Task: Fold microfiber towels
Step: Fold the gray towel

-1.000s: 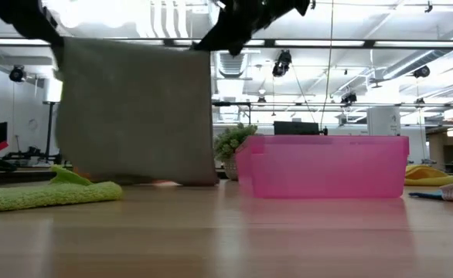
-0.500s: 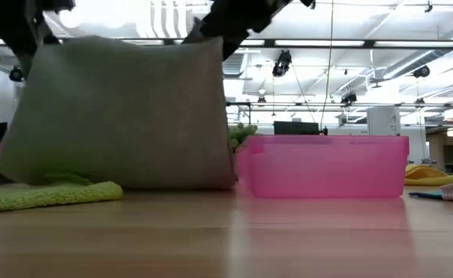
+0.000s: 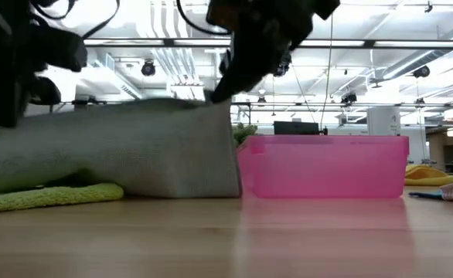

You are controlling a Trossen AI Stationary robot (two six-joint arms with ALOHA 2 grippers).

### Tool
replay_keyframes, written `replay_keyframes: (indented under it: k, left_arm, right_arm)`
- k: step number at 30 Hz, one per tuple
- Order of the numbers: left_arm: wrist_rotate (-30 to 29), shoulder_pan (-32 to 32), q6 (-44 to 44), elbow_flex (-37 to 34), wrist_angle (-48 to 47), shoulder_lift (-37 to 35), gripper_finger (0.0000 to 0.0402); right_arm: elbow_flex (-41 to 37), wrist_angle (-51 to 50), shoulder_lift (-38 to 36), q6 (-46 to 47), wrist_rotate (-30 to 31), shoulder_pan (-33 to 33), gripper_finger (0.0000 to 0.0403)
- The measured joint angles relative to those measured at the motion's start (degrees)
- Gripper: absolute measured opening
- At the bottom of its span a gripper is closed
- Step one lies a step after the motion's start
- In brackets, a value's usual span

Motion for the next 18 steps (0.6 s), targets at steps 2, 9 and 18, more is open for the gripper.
replay_keyframes:
  k: [2, 9, 18]
  left_arm:
    - [-2.7, 0.0, 1.0, 0.0, 0.0, 1.2, 0.0000]
    - [-11.3, 1.0, 5.6, 0.0, -0.2, 3.5, 0.0000]
    - [-20.6, 5.7, 14.5, 0.0, -2.8, 2.3, 0.0000]
  right_arm:
    - [-1.2, 1.2, 0.0, 0.1, 0.1, -0.9, 0.0009]
    - [-4.5, 4.3, 0.1, 0.1, 3.7, -3.7, 0.0009]
    - [-5.5, 6.7, 0.1, -1.4, 6.1, -7.9, 0.0009]
